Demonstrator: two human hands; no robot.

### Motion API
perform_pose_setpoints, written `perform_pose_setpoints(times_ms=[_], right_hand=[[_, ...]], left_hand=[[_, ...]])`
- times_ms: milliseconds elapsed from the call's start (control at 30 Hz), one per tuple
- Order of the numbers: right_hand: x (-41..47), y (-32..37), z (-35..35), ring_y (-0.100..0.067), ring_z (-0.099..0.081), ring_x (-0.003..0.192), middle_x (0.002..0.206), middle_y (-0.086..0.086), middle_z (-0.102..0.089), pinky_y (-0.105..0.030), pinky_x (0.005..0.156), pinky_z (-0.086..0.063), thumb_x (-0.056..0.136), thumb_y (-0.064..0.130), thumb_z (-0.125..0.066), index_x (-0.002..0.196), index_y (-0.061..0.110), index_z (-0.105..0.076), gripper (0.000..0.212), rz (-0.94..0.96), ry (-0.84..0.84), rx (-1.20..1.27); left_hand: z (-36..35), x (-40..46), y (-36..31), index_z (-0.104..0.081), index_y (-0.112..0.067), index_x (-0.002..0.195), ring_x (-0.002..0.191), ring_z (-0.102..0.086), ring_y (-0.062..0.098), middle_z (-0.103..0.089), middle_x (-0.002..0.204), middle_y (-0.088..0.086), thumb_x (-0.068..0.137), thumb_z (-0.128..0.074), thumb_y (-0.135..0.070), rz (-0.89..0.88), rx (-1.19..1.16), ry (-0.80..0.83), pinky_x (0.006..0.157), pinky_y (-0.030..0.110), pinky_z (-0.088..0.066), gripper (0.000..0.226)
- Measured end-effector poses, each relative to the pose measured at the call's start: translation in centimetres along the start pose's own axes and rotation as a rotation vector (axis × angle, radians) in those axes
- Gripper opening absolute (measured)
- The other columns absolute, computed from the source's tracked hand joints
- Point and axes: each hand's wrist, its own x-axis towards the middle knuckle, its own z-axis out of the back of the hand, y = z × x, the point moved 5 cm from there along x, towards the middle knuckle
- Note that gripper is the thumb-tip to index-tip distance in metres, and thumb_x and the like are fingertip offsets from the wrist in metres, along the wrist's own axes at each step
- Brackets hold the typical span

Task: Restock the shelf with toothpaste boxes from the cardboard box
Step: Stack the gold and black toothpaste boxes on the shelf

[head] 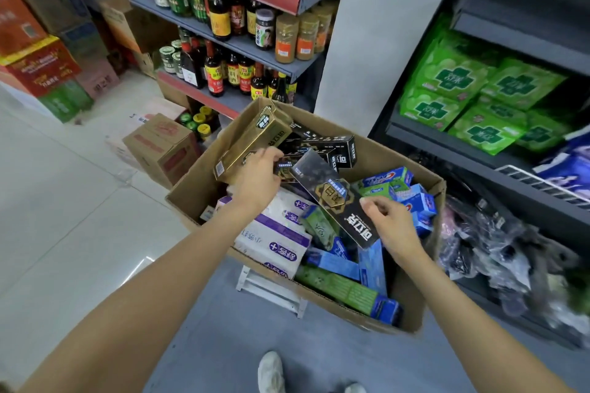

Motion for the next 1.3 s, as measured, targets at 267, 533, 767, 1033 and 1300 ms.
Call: perform_pose_setpoints(times_ms=[267,533,767,1033,1300], right_hand=[[-0.5,0.5,3.3,-0.018,-0.066,0.08,0.094,-0.007,-0.073,-0.029,0.071,-0.053,0.095,0.033,-0.049,0.098,0.011,-0.069,0.029,-0.217,-0.002,0.609],[-0.7,-0.2,5.2,-0.014,-0.069,0.069,0.086,-0.005,-0.074,-0.026,0.061,-0.058,0.096,0.035,-0.045,0.101,0.011,-0.065,0.032,-0.323,0.049,0.956],[-1.0,1.1,11.2,-0.02,-0.069,0.069,0.096,-0.013,-0.069,-0.026,0.05,-0.054,0.066,0.036,-0.076,0.113,0.01,-0.06,0.056,-0.301,0.019,1.323],[-3.6,-0.9,25.2,-0.012,-0.068,0.062,0.087,-0.002,-0.074,-0.023,0.047,-0.051,0.099,0.025,-0.039,0.116,0.026,-0.057,0.025,-0.058,0.056,1.207],[-5.6,-5.2,43.9,-0.014,-0.069,0.067,0.086,-0.003,-0.072,-0.028,0.056,-0.055,0.077,0.019,-0.064,0.106,0.012,-0.06,0.03,0.058,-0.048,0.939]], left_hand=[[-5.4,2.7,-2.8,-0.026,-0.016,0.137,0.127,-0.039,0.03,-0.04,0.134,0.011,0.076,-0.074,-0.032,0.047,0.487,0.211,0.106,0.055,-0.032,0.079],[-0.5,2.0,-9.1,-0.033,-0.014,0.119,0.096,-0.06,0.032,-0.062,0.106,0.01,0.074,-0.069,-0.048,-0.04,0.14,-0.005,0.081,0.042,-0.048,0.067],[0.3,2.4,-19.0,-0.04,-0.013,0.116,0.091,-0.052,0.024,-0.056,0.098,0.002,0.081,-0.064,-0.048,0.064,-0.376,0.063,0.075,0.031,-0.037,0.054],[-8.9,0.5,-34.8,-0.052,-0.027,0.112,0.093,-0.059,0.005,-0.063,0.108,-0.01,0.077,-0.061,-0.06,0.14,-0.87,0.424,0.082,0.015,-0.048,0.049],[-16.7,-2.0,-51.7,-0.053,-0.024,0.115,0.092,-0.063,0.009,-0.064,0.098,-0.01,0.079,-0.069,-0.047,0.045,-0.869,0.474,0.084,0.027,-0.05,0.045]])
